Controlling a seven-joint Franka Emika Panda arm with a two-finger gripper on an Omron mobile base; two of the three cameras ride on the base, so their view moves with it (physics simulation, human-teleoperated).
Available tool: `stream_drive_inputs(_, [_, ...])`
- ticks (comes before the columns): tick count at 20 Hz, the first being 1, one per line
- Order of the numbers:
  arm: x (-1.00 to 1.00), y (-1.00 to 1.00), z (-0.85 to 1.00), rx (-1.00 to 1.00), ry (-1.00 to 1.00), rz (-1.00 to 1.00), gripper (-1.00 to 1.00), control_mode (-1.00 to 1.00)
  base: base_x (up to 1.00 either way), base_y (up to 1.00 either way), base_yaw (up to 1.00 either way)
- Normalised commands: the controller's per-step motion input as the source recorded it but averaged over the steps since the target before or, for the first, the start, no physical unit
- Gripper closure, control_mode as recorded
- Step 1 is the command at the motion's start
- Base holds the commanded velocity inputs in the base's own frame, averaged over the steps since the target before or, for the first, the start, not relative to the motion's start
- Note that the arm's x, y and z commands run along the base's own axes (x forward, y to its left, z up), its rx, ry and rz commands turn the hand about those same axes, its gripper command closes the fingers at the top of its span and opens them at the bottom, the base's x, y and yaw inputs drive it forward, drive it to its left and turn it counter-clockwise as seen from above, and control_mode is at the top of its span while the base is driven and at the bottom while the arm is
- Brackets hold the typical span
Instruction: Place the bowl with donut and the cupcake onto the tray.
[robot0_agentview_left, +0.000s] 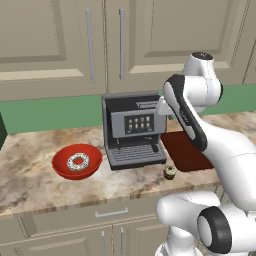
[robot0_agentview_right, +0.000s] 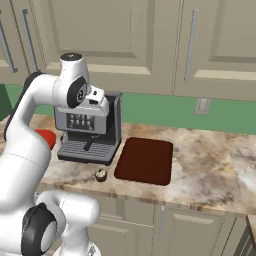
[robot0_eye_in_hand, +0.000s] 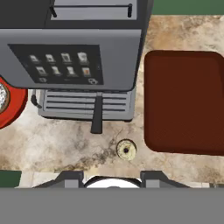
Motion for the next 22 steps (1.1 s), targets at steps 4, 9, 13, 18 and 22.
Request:
stream_drive_inputs(4, [-0.26,0.0,-0.05,0.0,-0.04,0.01,-1.0,-1.0,0.0,0.0,0.0])
stream_drive_inputs(9, [-0.72,0.0,-0.15,0.02,-0.12,0.02,-1.0,-1.0,0.0,0.0,0.0])
stream_drive_inputs(13, [-0.78,0.08,-0.13,0.06,-0.09,0.0,-1.0,-1.0,0.0,0.0,0.0])
stream_drive_inputs(18, [-0.39,0.63,-0.12,0.07,-0.03,0.0,-1.0,-1.0,0.0,0.0,0.0])
stream_drive_inputs(22, [-0.11,0.94,-0.07,0.04,-0.01,0.0,-1.0,-1.0,0.0,0.0,0.0])
